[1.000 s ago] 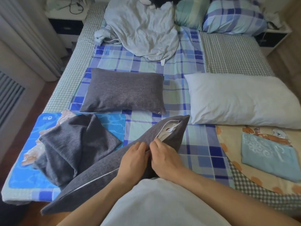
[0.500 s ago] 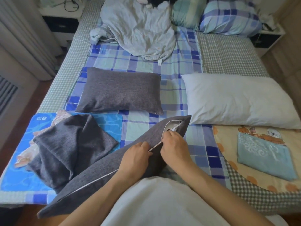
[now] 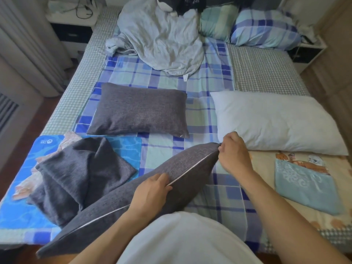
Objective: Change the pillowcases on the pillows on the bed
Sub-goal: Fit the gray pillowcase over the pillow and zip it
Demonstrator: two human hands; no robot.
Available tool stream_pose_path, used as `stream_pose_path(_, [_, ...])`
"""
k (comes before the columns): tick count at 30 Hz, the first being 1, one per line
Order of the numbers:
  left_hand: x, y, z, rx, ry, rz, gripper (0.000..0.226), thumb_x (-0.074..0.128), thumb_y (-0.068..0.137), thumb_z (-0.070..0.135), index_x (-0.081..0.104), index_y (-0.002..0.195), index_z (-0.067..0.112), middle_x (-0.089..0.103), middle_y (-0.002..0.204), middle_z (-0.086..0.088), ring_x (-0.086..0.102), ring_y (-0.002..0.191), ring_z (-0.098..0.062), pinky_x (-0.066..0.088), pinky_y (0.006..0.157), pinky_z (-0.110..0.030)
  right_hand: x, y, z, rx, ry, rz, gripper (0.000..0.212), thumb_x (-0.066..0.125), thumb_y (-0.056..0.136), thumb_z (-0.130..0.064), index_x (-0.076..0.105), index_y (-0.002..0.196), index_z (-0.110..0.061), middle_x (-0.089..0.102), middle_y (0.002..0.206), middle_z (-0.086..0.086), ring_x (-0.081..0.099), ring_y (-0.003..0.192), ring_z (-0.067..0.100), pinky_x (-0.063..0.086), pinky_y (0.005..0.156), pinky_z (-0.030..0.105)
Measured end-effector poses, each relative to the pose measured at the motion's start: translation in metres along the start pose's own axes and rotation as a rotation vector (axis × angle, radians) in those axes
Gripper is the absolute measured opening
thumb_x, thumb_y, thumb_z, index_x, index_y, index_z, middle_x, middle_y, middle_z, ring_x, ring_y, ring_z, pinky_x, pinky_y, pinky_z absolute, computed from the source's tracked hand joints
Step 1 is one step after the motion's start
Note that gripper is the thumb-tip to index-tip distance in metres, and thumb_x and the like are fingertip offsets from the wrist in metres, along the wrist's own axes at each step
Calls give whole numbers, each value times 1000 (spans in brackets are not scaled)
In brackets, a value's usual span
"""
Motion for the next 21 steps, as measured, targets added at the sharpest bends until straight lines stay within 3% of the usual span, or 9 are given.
stream_pose_path(2, [0, -1, 3, 55, 43, 23, 7, 49, 103, 34, 53, 105, 29, 56, 110, 7, 56, 99, -16, 48, 86, -30, 4, 7, 24, 139, -27, -61, 22, 55, 95, -12, 59, 114, -3, 52, 121, 8, 54, 106, 26, 45, 79, 31])
stream_pose_path(4, [9, -8, -11, 11, 107, -25, 27, 53, 100, 41, 49, 124, 30, 49, 127, 6, 49, 115, -19, 44, 103, -36, 5, 5, 18, 96, -282, -45, 29, 58, 90, -12, 60, 118, -8, 52, 125, 9, 51, 111, 30, 49, 89, 38])
stream_pose_path(6, [14, -24, -43, -95, 166, -60, 54, 54, 94, 56, 42, 140, 30, 43, 139, 4, 45, 127, -22, 40, 111, -40, 26, -1, -20, -227, -359, -63, 57, 64, 83, -13, 48, 137, -13, 43, 144, 9, 39, 130, 35, 39, 109, 46])
stream_pose_path(8, [7, -47, -74, -129, 251, 10, 65, 54, 87, 65, 48, 140, 27, 52, 135, 2, 54, 120, -25, 47, 103, -42, 70, -24, -58, -559, -278, -346, 88, 70, 82, -24, 22, 156, -22, 20, 162, 0, 14, 149, 33, 13, 123, 51])
stream_pose_path(10, [1, -69, -95, -164, 336, 73, 68, 61, 79, 65, 59, 131, 23, 61, 122, -1, 61, 106, -27, 52, 92, -43, 102, -34, -62, -596, -344, -521, 96, 71, 83, -41, 15, 159, -23, 20, 162, -3, 12, 151, 29, 5, 123, 53])
stream_pose_path(12, [-4, -82, -106, -167, 388, 81, 53, 64, 77, 57, 64, 116, 20, 66, 103, -3, 64, 90, -28, 55, 79, -44, 109, -29, -60, -571, -396, -450, 74, 69, 86, -41, 37, 149, -21, 43, 149, 1, 34, 141, 27, 15, 122, 46])
stream_pose_path(15, [-21, -68, -108, -25, 439, 91, 8, 50, 81, 33, 53, 82, 27, 56, 72, 3, 64, 63, -26, 52, 53, -41, 104, -28, -74, -689, -378, -403, 21, 57, 94, -25, 63, 114, -21, 64, 119, 1, 55, 116, 25, 35, 103, 36])
stream_pose_path(18, [-103, -16, -102, -38, 388, 238, 16, 54, 90, 31, 58, 75, 25, 61, 71, 3, 65, 65, -25, 47, 51, -33, 43, 14, -89, -638, -303, -189, 14, 50, 92, -17, 64, 93, -19, 66, 101, 5, 61, 96, 28, 48, 85, 39])
stream_pose_path(21, [-221, 31, -66, 47, 413, 523, 14, 60, 93, 29, 70, 85, 24, 66, 79, 0, 64, 72, -28, 41, 58, -32, -66, 59, -113, -608, -162, 227, 13, 57, 89, -11, 65, 79, -15, 62, 78, 7, 58, 74, 31, 44, 65, 37])
Point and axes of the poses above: each hand's wrist, its own y-axis towards the middle knuckle, its own x-axis out of the palm, z = x × y, the point moved 8 cm from there along y, towards the middle knuckle
